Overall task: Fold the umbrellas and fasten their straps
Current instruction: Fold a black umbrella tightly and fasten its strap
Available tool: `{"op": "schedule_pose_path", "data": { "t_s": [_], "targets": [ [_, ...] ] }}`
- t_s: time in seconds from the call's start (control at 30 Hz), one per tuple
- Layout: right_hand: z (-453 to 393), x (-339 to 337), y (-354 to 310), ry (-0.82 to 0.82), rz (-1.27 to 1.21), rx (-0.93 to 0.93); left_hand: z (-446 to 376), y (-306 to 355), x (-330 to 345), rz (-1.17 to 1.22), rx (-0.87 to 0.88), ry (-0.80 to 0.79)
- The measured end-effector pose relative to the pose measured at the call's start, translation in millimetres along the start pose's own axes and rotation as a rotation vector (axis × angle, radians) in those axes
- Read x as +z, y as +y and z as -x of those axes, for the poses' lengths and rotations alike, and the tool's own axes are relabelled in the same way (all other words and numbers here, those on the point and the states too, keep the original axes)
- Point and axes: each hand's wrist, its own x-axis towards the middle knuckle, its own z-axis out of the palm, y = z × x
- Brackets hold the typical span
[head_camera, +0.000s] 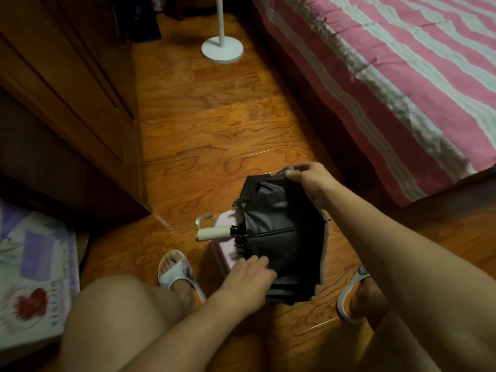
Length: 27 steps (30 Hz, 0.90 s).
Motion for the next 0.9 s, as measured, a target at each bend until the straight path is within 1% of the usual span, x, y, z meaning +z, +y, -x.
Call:
{"op": "schedule_pose_path", "data": {
  "t_s": [0.03,0.07,0.13,0.17,0.2,0.23,0.33,0.4,0.47,0.53,0.63,0.7,0.83,0.9],
  "targets": [
    [8,-6,0,-0.030,-0.060,-0.061,-1,2,-11,0.094,-0.047,0.068],
    [21,-13,0,-0.061,-0.087,-0.136,0,2,-23,0.228,-0.124,0.180],
    [51,-27,2,-0.087,-0.082,-0.265,0,-5,-47,0.482,-0.325,0.459],
    [65,-32,5,-0.084,-0.084,-0.299,-2,-11,-55,0.568,-0.413,0.577],
    [79,-36,7,-0.075,-0.099,-0.316,-5,-18,-61,0.629,-0.470,0.644],
    [90,-38,11,-0.058,-0.103,-0.328,-9,-25,-65,0.690,-0.501,0.645],
    [114,-38,24,-0.013,-0.101,-0.326,-22,-39,-59,0.849,-0.521,0.470],
    [124,-39,33,0.002,-0.125,-0.288,-26,-41,-50,0.914,-0.540,0.399],
    [129,-43,41,0.012,-0.143,-0.262,-27,-35,-47,0.976,-0.550,0.384],
    [133,-48,48,0.050,-0.156,-0.245,-24,-23,-48,0.996,-0.520,0.408],
    [138,-54,53,0.160,-0.205,-0.244,-11,-5,-46,0.874,-0.444,0.527],
    [140,-55,55,0.236,-0.246,-0.232,-1,1,-41,0.766,-0.352,0.584],
    [140,-53,55,0.233,-0.278,-0.189,10,2,-35,0.649,-0.146,0.586],
    [143,-51,52,0.218,-0.253,-0.199,13,1,-38,0.581,-0.059,0.543]
  ]
}}
